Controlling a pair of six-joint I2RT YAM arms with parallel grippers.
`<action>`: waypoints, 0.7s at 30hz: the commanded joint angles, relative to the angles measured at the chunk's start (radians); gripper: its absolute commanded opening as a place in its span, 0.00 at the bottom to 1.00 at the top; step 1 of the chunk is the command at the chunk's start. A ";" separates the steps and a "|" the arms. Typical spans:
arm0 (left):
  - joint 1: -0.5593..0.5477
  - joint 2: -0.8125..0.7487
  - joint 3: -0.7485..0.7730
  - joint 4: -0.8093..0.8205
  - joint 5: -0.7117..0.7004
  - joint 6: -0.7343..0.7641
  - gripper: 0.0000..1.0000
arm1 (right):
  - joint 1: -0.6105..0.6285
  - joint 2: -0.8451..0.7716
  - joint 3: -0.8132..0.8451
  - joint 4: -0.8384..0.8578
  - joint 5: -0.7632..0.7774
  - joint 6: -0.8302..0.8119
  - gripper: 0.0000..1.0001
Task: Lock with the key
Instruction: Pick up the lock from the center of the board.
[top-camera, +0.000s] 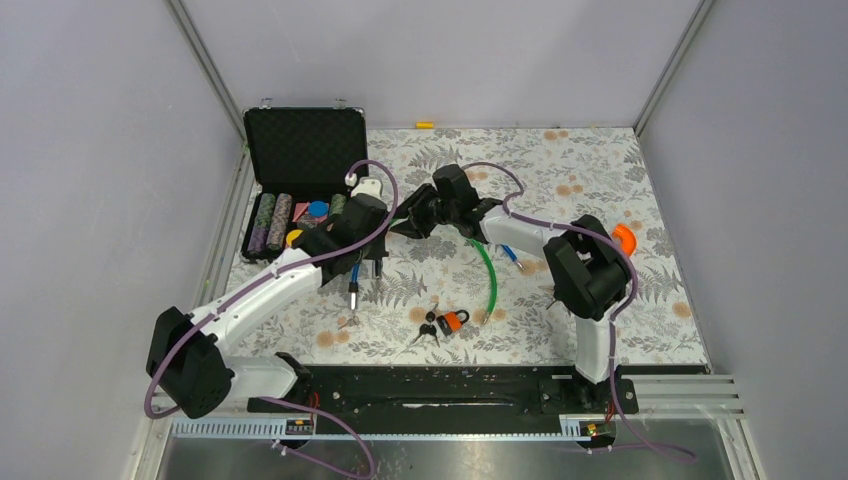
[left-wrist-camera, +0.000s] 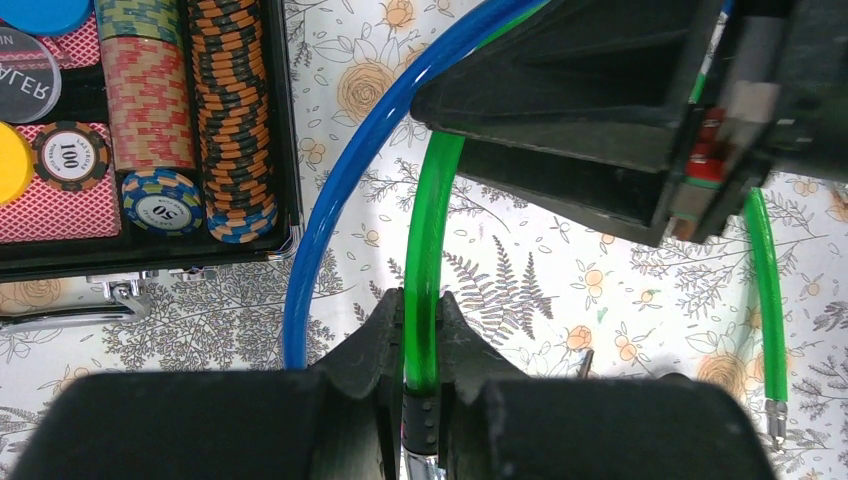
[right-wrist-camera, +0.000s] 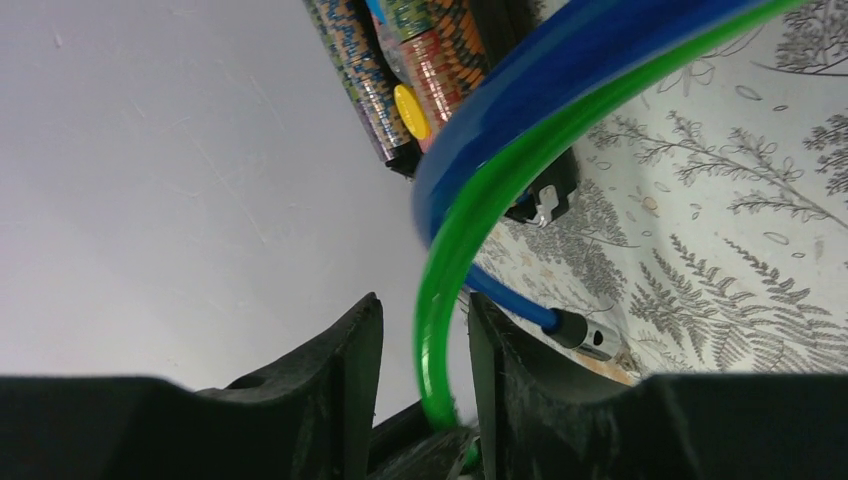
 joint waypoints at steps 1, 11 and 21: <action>-0.005 -0.064 0.011 0.074 0.013 0.005 0.00 | 0.012 0.029 0.038 0.007 -0.015 0.008 0.43; -0.004 -0.075 0.007 0.073 0.023 -0.005 0.00 | 0.015 0.028 0.009 0.068 -0.019 0.039 0.05; -0.001 -0.043 0.013 0.055 0.035 -0.029 0.43 | 0.015 -0.066 -0.093 0.146 -0.023 0.067 0.00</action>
